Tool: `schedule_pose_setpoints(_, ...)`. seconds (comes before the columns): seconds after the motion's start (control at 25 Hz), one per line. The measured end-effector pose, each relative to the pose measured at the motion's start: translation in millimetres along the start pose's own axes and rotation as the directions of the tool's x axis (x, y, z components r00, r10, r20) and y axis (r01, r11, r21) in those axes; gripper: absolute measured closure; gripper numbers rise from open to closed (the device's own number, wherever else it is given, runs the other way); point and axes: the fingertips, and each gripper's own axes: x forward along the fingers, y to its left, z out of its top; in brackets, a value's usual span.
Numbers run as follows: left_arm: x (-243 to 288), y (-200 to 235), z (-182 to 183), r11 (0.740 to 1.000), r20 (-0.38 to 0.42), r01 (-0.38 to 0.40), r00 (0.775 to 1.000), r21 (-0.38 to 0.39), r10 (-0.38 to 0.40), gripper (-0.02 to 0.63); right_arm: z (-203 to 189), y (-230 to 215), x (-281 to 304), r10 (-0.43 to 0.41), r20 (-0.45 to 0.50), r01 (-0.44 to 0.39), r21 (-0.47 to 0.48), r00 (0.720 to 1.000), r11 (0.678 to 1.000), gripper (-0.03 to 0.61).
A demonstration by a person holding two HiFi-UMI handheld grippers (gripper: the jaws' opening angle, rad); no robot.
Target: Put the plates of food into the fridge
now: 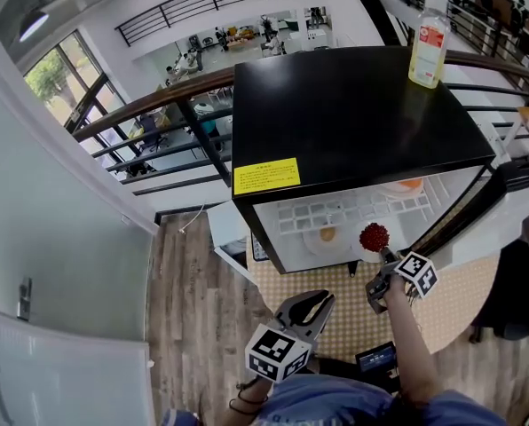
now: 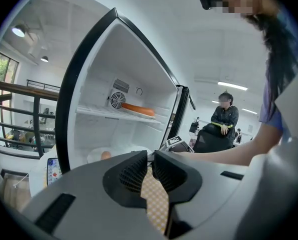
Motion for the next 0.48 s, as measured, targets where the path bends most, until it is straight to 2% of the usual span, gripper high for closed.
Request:
schedule_pose_setpoints(0.16,-4,4,-1,1.0,-0.003,-0.016,1.0,0.002,0.016,0.565,7,9,15,-0.011,0.028,0.012,-0.051,1.0,0.999,0.552)
schedule_pose_setpoints(0.32,-12,9,1,0.999,0.002,-0.034,0.999,0.003,0.034,0.565,12,18,28,-0.014,0.046,0.021,-0.15,0.999,0.988,0.551)
schedule_pose_setpoints(0.4,-16,13,1,0.999,0.004,-0.046,0.999,0.001,0.046,0.565,16,19,32,-0.033,0.051,0.044,-0.237,0.998,0.97,0.54)
schedule_pose_setpoints(0.48,-20,16,0,0.998,0.005,-0.057,0.998,0.0,0.057,0.565,20,17,35,-0.089,0.055,0.103,-0.375,0.995,0.921,0.507)
